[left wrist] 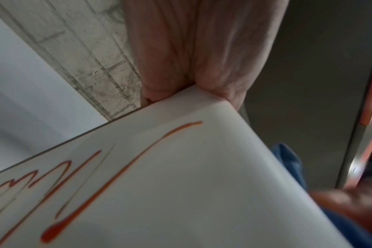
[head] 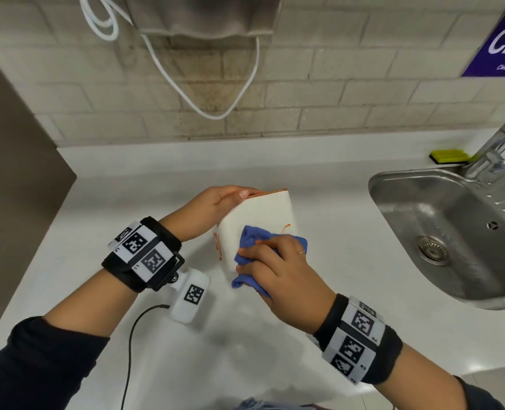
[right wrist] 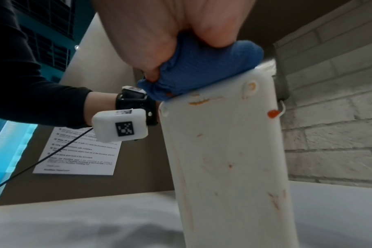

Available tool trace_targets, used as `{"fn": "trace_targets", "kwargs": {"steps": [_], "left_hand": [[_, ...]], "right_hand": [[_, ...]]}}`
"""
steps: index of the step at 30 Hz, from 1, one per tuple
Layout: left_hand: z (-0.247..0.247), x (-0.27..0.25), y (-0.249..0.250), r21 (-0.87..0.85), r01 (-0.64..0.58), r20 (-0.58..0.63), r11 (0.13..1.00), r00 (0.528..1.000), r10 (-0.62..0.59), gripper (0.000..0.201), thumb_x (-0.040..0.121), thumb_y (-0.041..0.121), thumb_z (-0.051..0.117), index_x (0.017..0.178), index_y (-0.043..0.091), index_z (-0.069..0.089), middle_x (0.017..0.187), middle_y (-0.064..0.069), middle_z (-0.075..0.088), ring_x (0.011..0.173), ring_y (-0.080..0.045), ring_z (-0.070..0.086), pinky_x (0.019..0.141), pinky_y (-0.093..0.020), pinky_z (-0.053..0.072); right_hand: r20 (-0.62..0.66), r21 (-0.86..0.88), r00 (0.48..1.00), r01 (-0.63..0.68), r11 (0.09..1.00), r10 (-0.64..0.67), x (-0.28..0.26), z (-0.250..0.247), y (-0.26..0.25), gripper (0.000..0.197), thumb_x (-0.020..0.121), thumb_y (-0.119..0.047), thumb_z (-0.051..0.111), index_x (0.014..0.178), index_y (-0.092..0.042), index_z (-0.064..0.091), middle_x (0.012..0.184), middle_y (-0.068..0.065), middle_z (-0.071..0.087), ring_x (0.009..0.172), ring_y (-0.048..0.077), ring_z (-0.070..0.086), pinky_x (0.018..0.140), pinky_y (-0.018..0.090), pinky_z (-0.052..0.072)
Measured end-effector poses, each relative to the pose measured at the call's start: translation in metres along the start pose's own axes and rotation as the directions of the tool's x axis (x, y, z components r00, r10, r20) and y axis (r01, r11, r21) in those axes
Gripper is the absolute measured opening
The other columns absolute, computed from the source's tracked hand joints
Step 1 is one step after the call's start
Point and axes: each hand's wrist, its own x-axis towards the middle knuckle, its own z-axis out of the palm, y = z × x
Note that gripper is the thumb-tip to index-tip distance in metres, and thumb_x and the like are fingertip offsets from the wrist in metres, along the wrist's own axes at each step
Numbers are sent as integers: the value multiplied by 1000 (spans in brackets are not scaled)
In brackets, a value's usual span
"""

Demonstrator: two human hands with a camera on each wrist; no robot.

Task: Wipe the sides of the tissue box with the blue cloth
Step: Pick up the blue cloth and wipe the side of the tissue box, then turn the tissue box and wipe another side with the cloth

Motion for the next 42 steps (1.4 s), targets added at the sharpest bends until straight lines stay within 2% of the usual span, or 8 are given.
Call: {"fn": "trace_targets", "kwargs": {"steps": [5, 11, 15, 20, 26, 31, 36, 42], "left_hand": [[8, -6, -4, 38, -21, -25, 999, 999, 22, 31, 98, 32, 36, 114, 31, 62, 113, 12, 67, 100, 2, 61, 80, -13, 44], [40, -26, -12, 235, -102, -80, 967, 989, 124, 30, 98, 40, 34, 119, 48, 54, 110, 6, 62, 103, -3, 54, 89, -25, 43], [70, -36, -16, 300, -143, -147, 943, 970, 194, 41, 95, 45, 31, 126, 33, 54, 116, 4, 60, 108, -6, 51, 99, -29, 39], [89, -31, -24, 458, -85, -202, 885, 959, 196, 54, 90, 48, 25, 131, 22, 51, 101, -9, 56, 102, -26, 48, 93, -42, 39], [71, -25, -33, 502, -39, -235, 864, 955, 180, 52, 92, 47, 27, 132, 22, 49, 103, -11, 55, 104, -28, 48, 95, -39, 37], [50, -23, -35, 439, -50, -251, 897, 952, 176, 36, 98, 32, 36, 131, 25, 50, 113, -6, 56, 107, -9, 43, 89, 0, 23], [57, -23, -37, 447, -50, -244, 893, 954, 176, 44, 94, 40, 32, 132, 27, 49, 114, -5, 56, 110, -14, 45, 91, -8, 26], [55, -34, -46, 525, -60, -250, 849, 943, 221, 53, 91, 49, 25, 134, 27, 46, 104, -7, 54, 104, -22, 46, 93, -31, 33]], "right_hand": [[167, -8, 986, -1, 1000, 3, -29, -27, 7, 6, 83, -20, 59, 86, -22, 64, 92, -7, 66, 86, 14, 43, 78, 29, 39], [-174, 236, 945, -232, 944, 276, -36, -47, 12, 21, 96, -33, 34, 99, -26, 54, 108, -8, 50, 99, 17, 48, 89, 28, 37], [-199, 296, 846, -430, 853, 495, -34, -18, 7, 26, 96, -37, 32, 96, -23, 55, 111, -8, 48, 104, 19, 43, 93, 31, 36], [-195, 422, 761, -505, 754, 619, -49, 6, -5, 28, 96, -38, 30, 96, -24, 54, 108, -7, 45, 103, 5, 38, 95, 10, 27], [154, 329, 921, -389, 860, 358, -83, 38, -18, 27, 97, -30, 37, 93, -15, 60, 103, -4, 47, 93, 22, 47, 85, 36, 43], [-81, 428, 815, -492, 758, 574, -84, 6, 8, 19, 94, -20, 37, 92, -19, 56, 97, -6, 51, 92, 22, 53, 78, 40, 48], [-212, 390, 804, -452, 803, 555, -26, -5, 14, 20, 93, -24, 42, 94, -12, 58, 104, 3, 52, 94, 18, 46, 90, 9, 31], [169, 339, 859, -511, 790, 483, -64, 25, 9, 41, 94, -36, 32, 82, -8, 59, 92, 6, 54, 83, 24, 49, 77, 33, 42]]}}
